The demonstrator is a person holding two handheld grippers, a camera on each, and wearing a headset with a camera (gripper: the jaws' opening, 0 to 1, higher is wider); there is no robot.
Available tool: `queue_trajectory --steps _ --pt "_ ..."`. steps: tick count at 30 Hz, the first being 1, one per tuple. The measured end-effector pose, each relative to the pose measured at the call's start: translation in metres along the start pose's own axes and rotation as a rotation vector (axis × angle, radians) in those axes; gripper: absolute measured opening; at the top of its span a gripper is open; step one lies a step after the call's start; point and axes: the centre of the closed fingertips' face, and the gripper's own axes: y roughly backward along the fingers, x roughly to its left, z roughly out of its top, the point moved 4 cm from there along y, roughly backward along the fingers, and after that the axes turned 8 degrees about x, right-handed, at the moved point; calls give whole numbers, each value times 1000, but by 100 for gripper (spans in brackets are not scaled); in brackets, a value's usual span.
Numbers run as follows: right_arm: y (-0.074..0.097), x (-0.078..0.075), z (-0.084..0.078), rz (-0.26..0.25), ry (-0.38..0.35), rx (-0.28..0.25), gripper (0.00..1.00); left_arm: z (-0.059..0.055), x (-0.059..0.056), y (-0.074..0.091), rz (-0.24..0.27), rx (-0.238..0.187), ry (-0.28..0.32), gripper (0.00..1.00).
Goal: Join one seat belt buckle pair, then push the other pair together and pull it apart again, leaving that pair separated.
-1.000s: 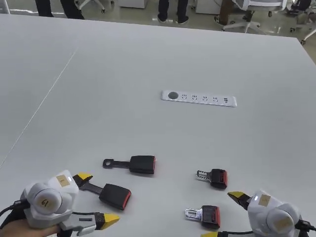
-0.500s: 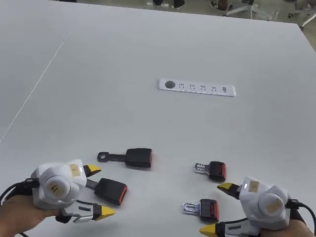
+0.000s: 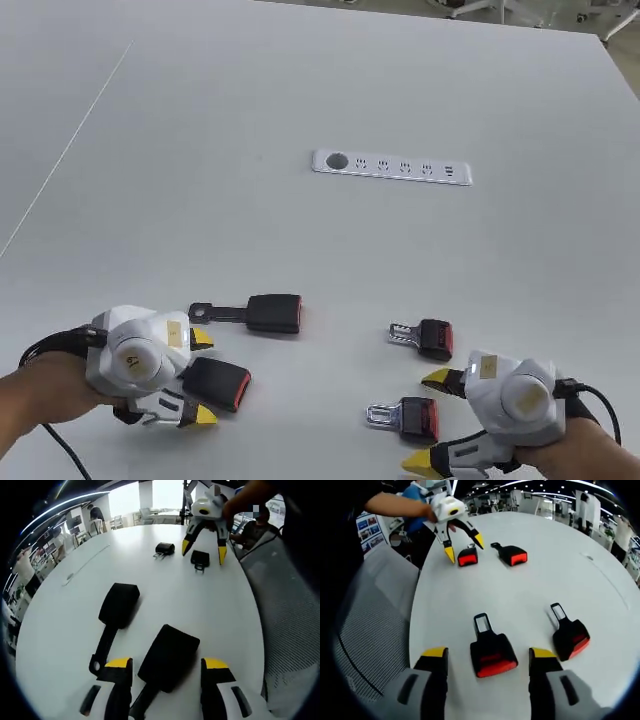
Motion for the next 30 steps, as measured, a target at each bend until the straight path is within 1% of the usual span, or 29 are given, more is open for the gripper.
queue_trajectory --steps 1,2,3,4,5,6,8,11,12,13,14,16,17,18,20,22,26,30 --pt "0 0 -1 3 11 7 65 0 -1 -2 -15 1 -35 53" --pt "-1 -1 -1 2 19 13 64 0 -2 -3 -22 3 -35 51" --pt "-1 -1 -1 1 24 18 63 -1 -2 -5 -18 11 -38 51" --pt "-1 -3 -1 -6 32 19 61 -2 -2 -5 -24 34 -75 50" --pt "-1 -5 -1 -9 26 22 59 -1 -1 -6 -18 35 -96 49" --pt "-1 -6 -1 -8 21 22 57 0 0 -5 -25 28 -84 49" --pt "0 -7 0 -3 19 28 55 0 2 -4 -20 35 -84 45" --pt "0 -6 -2 1 63 54 50 0 3 -5 -13 49 -67 43" --pt "0 -6 -2 -3 77 63 47 0 3 -5 -6 51 -56 42" --pt "0 -6 -3 -8 88 72 41 -1 3 -4 -1 52 -53 42" --pt "0 -7 -4 -11 103 83 38 0 2 -4 3 54 -53 41" --pt "1 -7 -3 -8 77 76 37 1 1 -3 4 52 -42 39" --pt "1 -8 -3 -9 78 80 37 2 -3 -3 -10 47 -4 39" --pt "1 -8 -3 -10 90 86 36 3 -4 -3 -16 44 11 38" --pt "1 -8 -2 -8 93 93 36 5 -7 -4 -18 42 7 38" --pt "1 -8 -2 -8 100 103 36 6 -7 -6 -4 53 -5 37" --pt "1 -8 -1 -7 111 130 35 6 -6 -5 -9 68 -3 37" --pt "1 -8 -1 -5 112 140 35 6 -6 -6 -10 81 -12 37"
